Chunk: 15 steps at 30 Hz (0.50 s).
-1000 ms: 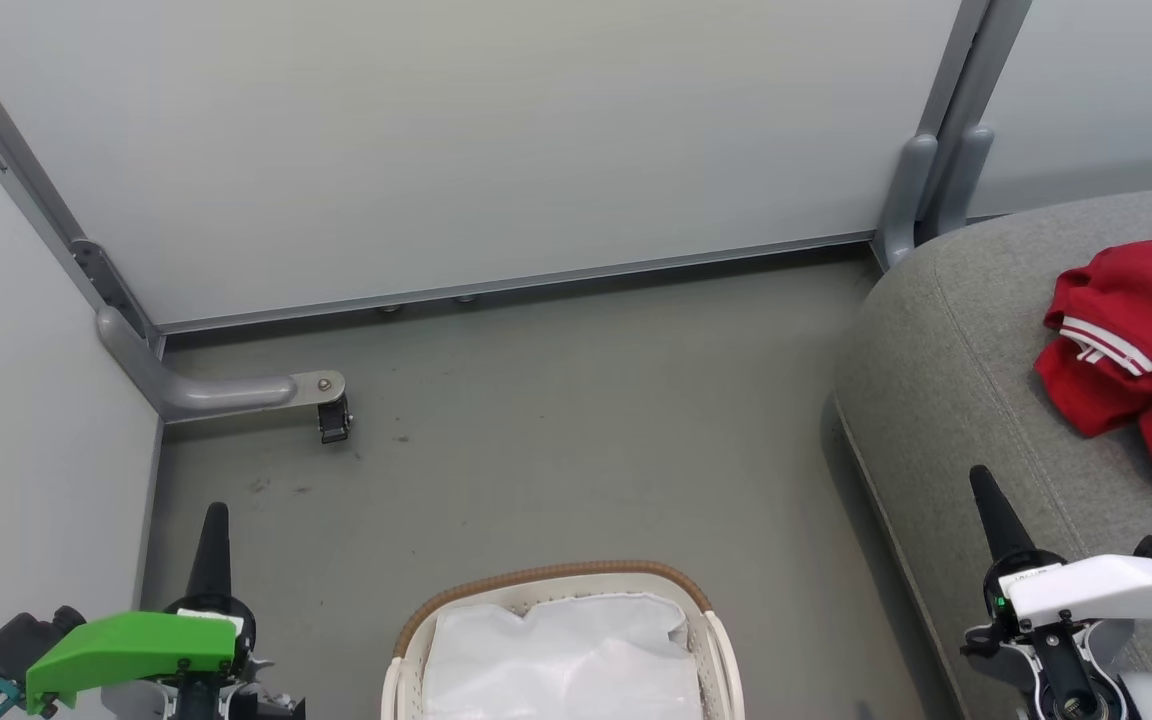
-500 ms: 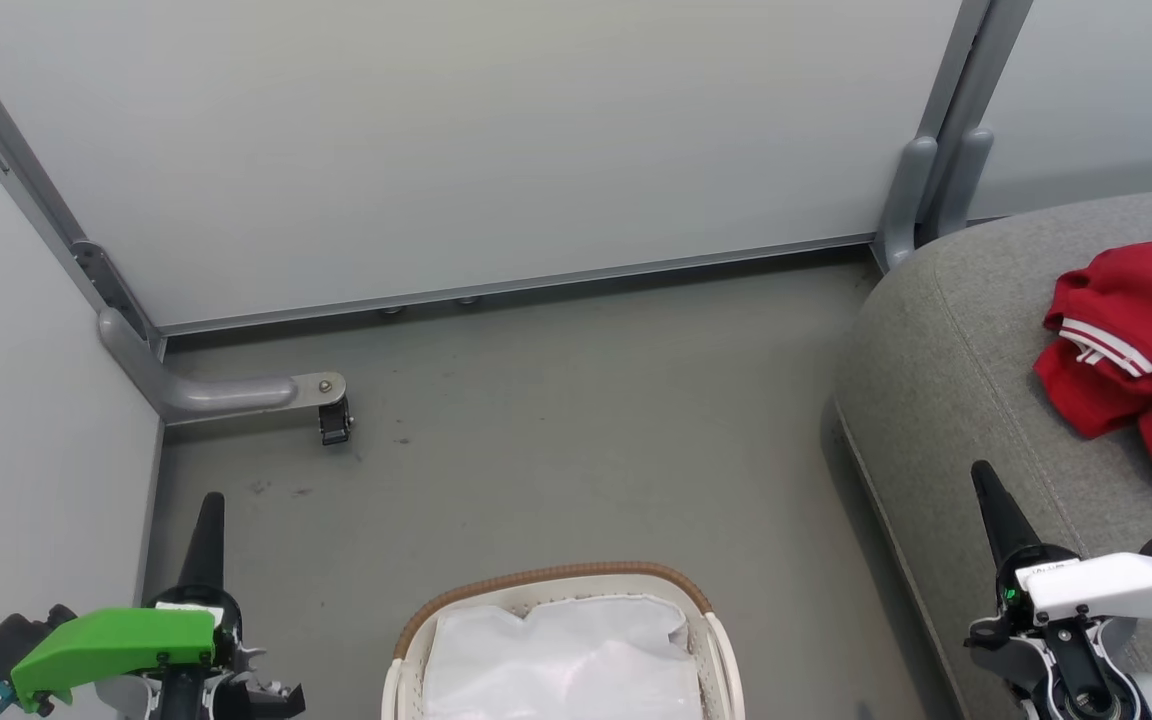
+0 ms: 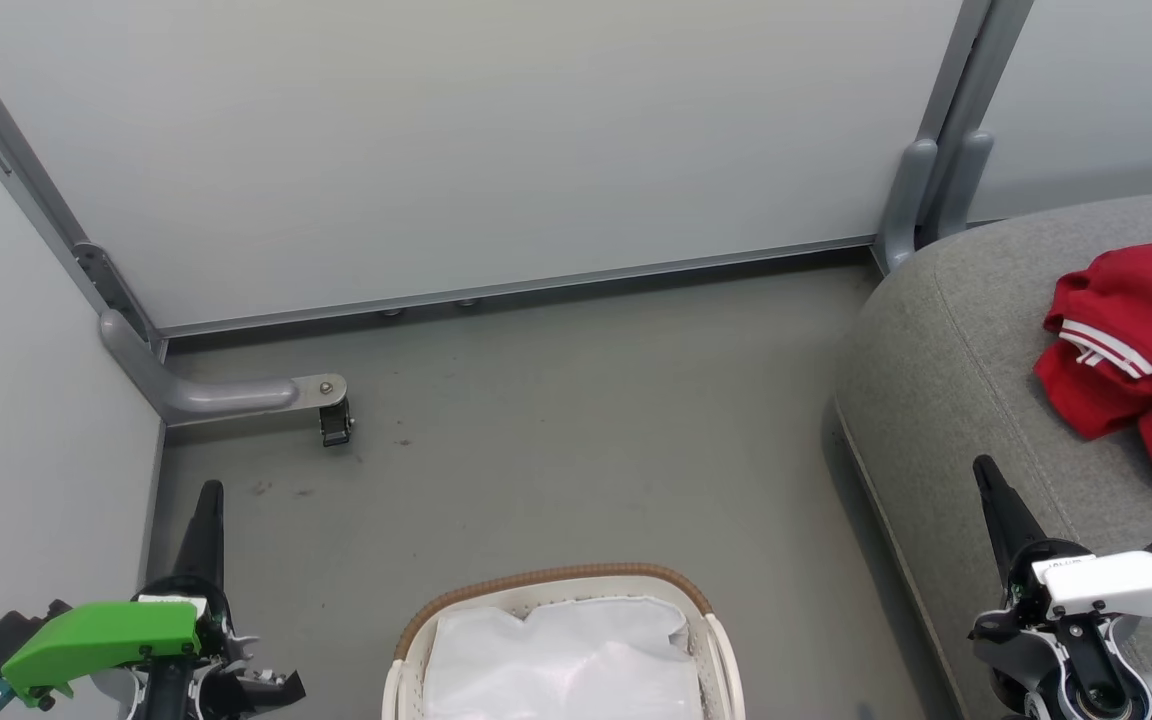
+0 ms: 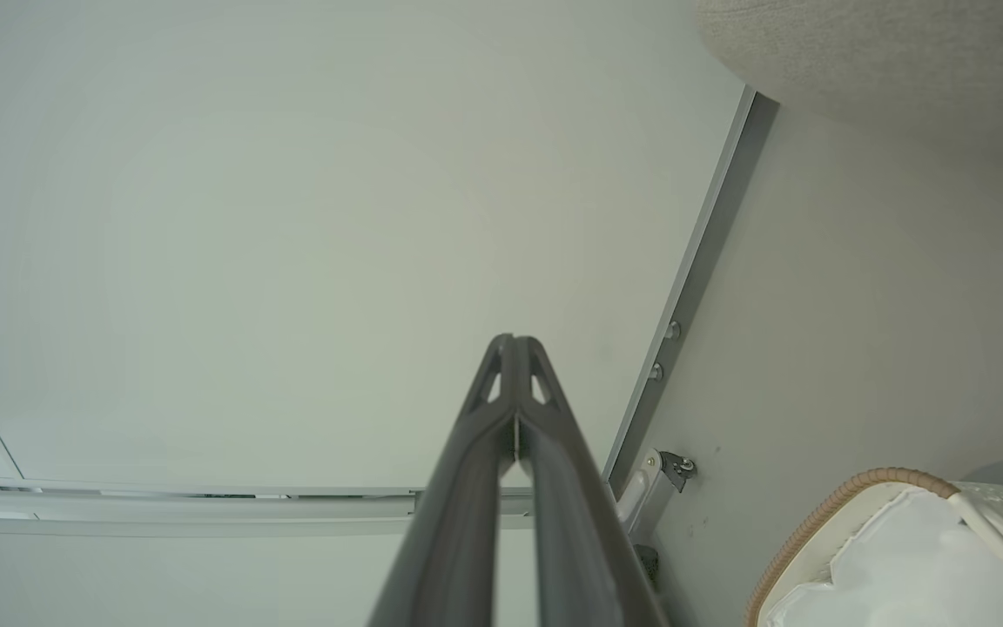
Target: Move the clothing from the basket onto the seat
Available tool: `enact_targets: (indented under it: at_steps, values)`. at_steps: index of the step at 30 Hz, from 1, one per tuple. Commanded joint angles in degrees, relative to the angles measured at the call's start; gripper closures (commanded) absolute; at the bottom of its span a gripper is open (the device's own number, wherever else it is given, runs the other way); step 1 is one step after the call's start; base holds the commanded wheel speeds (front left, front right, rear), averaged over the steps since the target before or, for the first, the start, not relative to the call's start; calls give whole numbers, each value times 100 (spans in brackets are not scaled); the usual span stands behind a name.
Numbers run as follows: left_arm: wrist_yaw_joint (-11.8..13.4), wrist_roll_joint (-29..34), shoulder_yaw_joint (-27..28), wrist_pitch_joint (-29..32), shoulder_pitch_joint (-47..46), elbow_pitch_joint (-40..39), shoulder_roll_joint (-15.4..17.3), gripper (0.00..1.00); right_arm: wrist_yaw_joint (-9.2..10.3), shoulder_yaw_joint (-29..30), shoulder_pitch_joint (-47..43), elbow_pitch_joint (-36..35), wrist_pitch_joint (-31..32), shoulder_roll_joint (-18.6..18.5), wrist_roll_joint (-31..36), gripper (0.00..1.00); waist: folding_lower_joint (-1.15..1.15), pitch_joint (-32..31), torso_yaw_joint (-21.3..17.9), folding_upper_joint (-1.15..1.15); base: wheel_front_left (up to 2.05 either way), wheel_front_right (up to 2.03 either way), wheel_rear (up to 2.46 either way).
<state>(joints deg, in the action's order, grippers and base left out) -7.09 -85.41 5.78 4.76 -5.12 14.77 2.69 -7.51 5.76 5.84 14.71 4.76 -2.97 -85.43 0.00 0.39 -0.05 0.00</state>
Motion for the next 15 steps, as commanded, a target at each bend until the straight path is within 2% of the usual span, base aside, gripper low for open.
enact_targets:
  at_steps: [1,15]
  values:
    - [-34,-116,38,38,-112,-50,32,100,3,32,61,-42,39,-9,-117,100,0,-2,1,0,0,0,0]
    - [-53,-664,85,178,-154,-79,34,100,3,87,58,-78,182,3,-652,100,0,-19,4,0,0,0,0]
